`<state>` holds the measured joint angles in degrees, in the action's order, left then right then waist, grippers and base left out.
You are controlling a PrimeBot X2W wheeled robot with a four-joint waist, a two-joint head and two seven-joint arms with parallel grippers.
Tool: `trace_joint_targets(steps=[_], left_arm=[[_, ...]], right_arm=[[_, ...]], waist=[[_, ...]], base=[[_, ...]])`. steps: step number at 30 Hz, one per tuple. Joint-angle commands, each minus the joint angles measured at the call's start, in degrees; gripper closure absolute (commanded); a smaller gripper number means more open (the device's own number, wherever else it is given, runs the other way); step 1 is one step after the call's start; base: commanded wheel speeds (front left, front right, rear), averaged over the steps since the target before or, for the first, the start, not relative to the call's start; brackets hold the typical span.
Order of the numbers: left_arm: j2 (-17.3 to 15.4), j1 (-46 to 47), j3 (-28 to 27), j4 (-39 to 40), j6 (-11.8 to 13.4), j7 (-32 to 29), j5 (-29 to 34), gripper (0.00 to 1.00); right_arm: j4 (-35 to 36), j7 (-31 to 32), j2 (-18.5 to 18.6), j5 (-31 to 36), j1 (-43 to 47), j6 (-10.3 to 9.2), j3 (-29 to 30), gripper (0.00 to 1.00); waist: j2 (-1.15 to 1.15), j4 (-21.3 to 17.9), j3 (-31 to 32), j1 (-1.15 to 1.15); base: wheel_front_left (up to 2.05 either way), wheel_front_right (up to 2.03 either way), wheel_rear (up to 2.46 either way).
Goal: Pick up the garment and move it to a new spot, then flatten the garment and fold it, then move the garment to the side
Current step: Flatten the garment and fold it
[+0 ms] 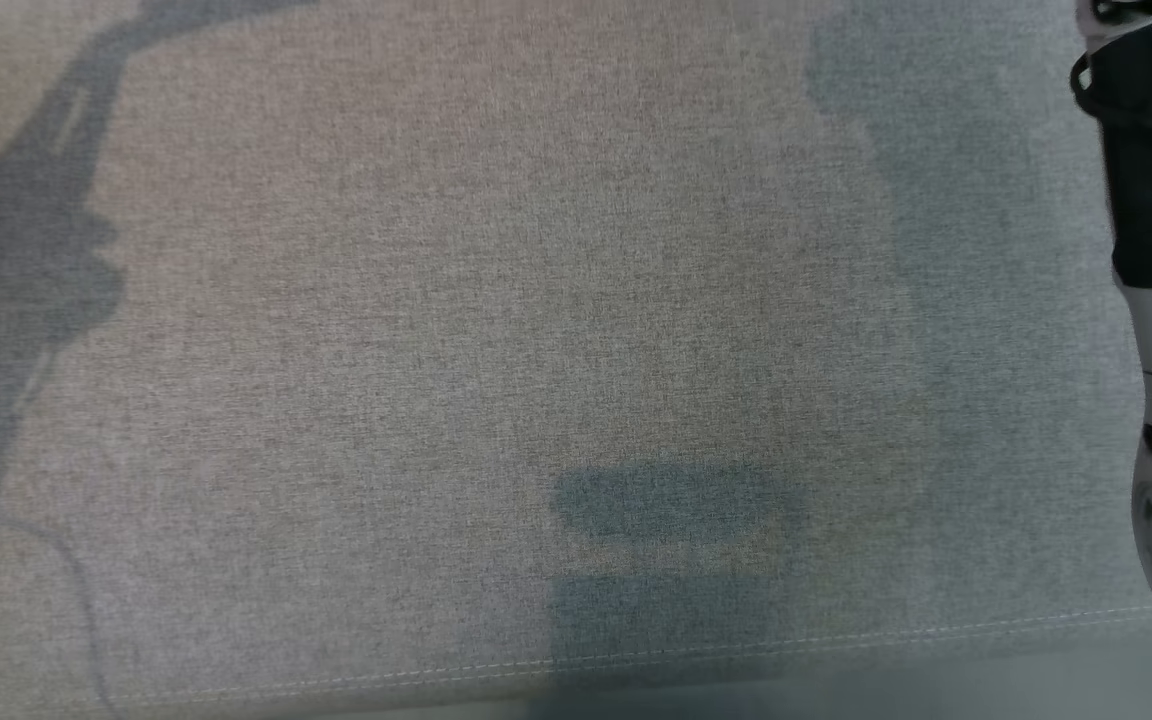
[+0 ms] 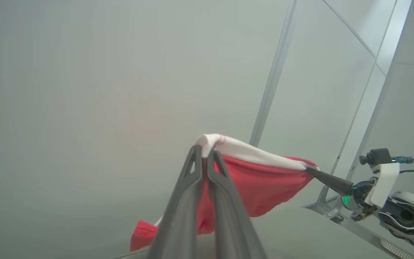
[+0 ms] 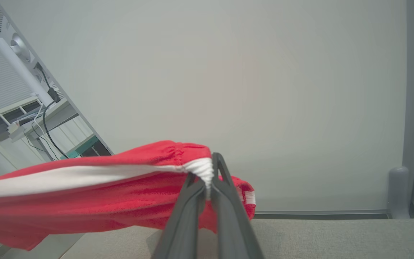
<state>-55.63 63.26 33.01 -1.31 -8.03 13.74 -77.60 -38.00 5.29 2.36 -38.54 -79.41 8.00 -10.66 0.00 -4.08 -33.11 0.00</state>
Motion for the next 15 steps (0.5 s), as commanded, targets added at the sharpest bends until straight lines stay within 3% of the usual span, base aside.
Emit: trace_joint_targets(steps=[1, 4, 7, 12, 15], left_arm=[[-5.2, -0.4, -2.2, -0.9, 0.5, 1.0, -0.1, 1.00], [-4.7, -4.8, -1.6, -2.1, 0.5, 1.2, 0.4, 1.00], [-1.8, -11.6, -3.9, -1.9, 0.5, 1.2, 2.8, 1.00], [5.0, -26.1, -9.5, -1.0, 0.5, 1.2, 7.5, 1.00], [6.9, -30.5, -10.2, -0.8, 0.5, 1.2, 10.2, 1.00]], right_arm=[[-0.6, -0.4, 0.5, 0.2, 0.5, -0.52, 0.6, 1.00], [-2.1, -1.5, 0.5, -2.7, 3.7, -0.52, -0.9, 1.00], [-1.1, -3.2, 0.5, -6.6, 9.7, -0.52, -4.0, 1.00], [2.8, -4.4, 0.5, -9.1, 23.1, -0.52, -6.6, 1.00], [5.1, -4.2, 0.5, -9.2, 28.1, -0.52, -6.0, 1.00]], waist=[[0.00, -0.2, -1.4, 0.00], [0.00, -0.2, -4.3, 0.00], [0.00, -0.2, -5.9, 0.00], [0.00, 0.2, -3.6, 0.00], [0.00, 0.4, -1.7, 0.00]], base=[[0.00, 0.00, 0.00], [0.00, 0.00, 0.00], [0.00, 0.00, 0.00], [0.00, 0.00, 0.00], [0.00, 0.00, 0.00]])
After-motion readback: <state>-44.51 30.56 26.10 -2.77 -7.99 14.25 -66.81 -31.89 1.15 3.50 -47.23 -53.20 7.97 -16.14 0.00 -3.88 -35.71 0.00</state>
